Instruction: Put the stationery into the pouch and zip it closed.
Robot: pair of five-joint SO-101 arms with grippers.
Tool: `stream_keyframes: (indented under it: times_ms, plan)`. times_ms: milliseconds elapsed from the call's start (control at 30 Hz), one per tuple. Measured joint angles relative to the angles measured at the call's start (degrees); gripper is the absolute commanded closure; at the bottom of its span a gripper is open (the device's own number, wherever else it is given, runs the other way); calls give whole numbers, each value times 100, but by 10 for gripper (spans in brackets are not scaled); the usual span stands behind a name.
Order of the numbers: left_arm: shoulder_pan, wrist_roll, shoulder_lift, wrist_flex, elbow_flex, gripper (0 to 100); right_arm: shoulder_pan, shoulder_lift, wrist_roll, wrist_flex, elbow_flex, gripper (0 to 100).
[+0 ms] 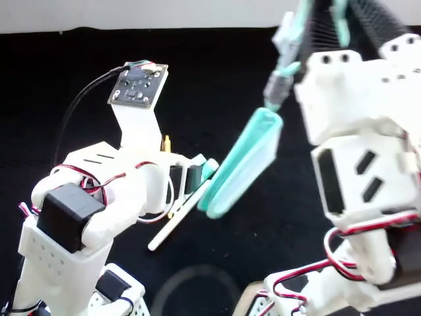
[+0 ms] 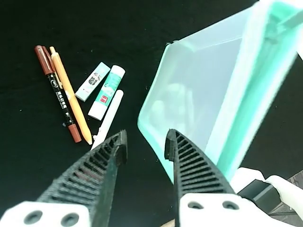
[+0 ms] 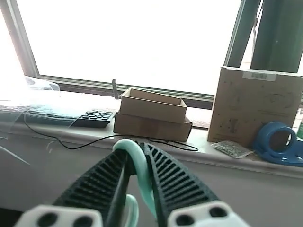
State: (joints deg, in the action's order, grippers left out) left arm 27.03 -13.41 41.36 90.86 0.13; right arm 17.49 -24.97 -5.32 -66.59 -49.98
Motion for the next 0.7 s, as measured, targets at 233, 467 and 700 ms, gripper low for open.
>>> stream_keyframes:
  times_ms: [233,467,700]
  plan:
    - [-492,0,0,0,-35,848,527,-18,18,-26,0,992]
    - [-624,0,0,0,-615,846,765,-9,18,-484,0,992]
    - [-615,0,-580,-53,-1345,846,791,-9,18,-519,0,992]
